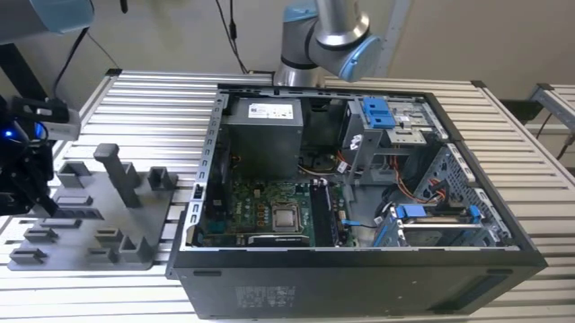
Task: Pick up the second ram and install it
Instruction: 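Pick up the second ram and move it above second insertion slot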
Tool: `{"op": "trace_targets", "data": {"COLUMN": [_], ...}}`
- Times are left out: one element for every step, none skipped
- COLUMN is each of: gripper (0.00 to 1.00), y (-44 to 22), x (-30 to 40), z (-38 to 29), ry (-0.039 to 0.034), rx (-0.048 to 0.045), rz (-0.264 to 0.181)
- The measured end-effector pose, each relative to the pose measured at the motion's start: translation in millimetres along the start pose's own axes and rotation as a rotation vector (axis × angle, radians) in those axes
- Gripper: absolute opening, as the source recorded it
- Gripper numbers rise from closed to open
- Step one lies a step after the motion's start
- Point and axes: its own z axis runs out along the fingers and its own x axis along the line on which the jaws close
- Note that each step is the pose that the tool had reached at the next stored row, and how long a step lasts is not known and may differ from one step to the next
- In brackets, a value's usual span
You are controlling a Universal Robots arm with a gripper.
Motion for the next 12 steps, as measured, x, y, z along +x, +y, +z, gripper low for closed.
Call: {"op": "trace_targets", "data": {"gripper": [0.14,0.14,0.14,0.14,0.14,0.14,0.14,0.14,0.14,0.14,0.14,0.14], "y": [0.0,-0.1,-0.1,-0.1,-0.1,-0.1,-0.1,-0.1,0.0,0.1,0.1,0.2], "x": [0.0,0.0,0.0,0.0,0.0,0.0,0.0,0.0,0.1,0.1,0.1,0.0], "z": [-1.2,-1.9,-2.0,-1.9,-2.3,-3.3,-4.2,-4.7,-5.1,-5.6,-6.4,-6.6], "ry": [-0.0003,-0.0002,-0.0001,0.0002,0.0005,0.0009,0.0008,0.0006,0.0006,0.0006,0.0007,0.0006], "rx": [-0.0001,-0.0013,-0.0019,-0.0029,-0.0037,-0.0043,-0.0042,-0.0040,-0.0040,-0.0040,-0.0042,-0.0041], "rz": [0.000,0.000,0.000,0.000,0.000,0.000,0.000,0.000,0.000,0.000,0.000,0.000]}}
